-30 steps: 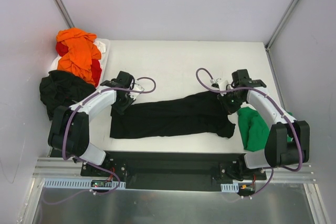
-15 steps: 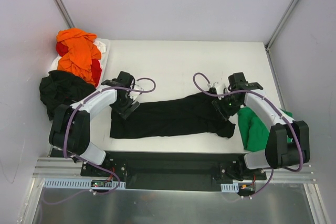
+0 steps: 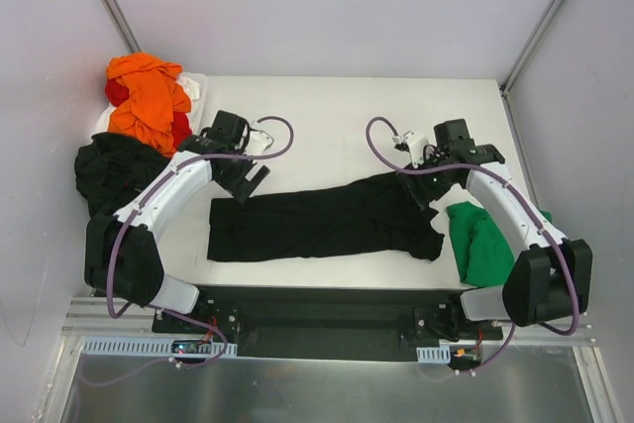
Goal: Fold and stack the t-shirts
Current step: Fold the other side of the tshirt into a rectangle
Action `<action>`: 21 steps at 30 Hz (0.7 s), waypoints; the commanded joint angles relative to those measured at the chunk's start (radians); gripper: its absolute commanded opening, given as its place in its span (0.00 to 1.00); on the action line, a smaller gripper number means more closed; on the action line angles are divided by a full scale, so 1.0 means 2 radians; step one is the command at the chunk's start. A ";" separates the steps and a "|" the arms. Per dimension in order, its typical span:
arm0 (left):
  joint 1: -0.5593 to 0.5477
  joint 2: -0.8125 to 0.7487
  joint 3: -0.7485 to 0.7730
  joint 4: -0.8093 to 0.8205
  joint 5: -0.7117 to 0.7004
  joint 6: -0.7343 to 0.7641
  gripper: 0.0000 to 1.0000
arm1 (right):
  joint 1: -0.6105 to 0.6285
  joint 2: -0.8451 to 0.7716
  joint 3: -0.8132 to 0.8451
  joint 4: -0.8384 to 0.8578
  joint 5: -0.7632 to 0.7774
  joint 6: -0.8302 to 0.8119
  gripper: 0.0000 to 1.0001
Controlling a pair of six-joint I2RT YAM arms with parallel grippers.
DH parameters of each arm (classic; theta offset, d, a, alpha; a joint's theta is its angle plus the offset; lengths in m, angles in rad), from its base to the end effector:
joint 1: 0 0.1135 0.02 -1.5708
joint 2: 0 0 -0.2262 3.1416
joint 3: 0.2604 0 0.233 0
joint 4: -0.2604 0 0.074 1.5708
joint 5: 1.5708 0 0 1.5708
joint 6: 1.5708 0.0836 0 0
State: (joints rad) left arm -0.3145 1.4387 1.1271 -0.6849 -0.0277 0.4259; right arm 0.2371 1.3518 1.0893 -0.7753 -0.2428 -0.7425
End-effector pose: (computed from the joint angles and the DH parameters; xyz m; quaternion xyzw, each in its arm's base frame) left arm 0.2941 -0.0932 0.1935 0.3433 0.8954 0.0290 0.2820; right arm 0.2701 0.0859 0.2002 -0.4786 0.8300 0.0478 0.2823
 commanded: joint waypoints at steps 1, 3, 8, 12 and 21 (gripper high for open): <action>-0.003 0.015 0.028 -0.009 0.027 -0.008 0.90 | 0.005 0.024 0.029 0.015 0.002 0.011 0.63; -0.003 0.033 0.030 -0.006 0.041 -0.014 0.90 | 0.005 0.033 0.033 0.023 0.003 0.012 0.63; -0.003 0.081 0.011 0.005 0.062 -0.017 0.88 | 0.005 0.075 0.052 0.034 0.003 0.011 0.63; -0.003 0.093 -0.005 0.020 0.063 -0.019 0.90 | 0.006 0.115 0.089 0.039 0.006 0.011 0.63; -0.003 0.107 -0.030 0.031 0.050 -0.018 0.92 | 0.019 0.188 0.138 0.023 -0.011 0.015 0.63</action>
State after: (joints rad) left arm -0.3145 1.6367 1.0924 -0.6315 0.0696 0.3996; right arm 0.2478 1.7039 1.3350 -0.7158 -0.2420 -0.7284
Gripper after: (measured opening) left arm 0.913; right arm 0.631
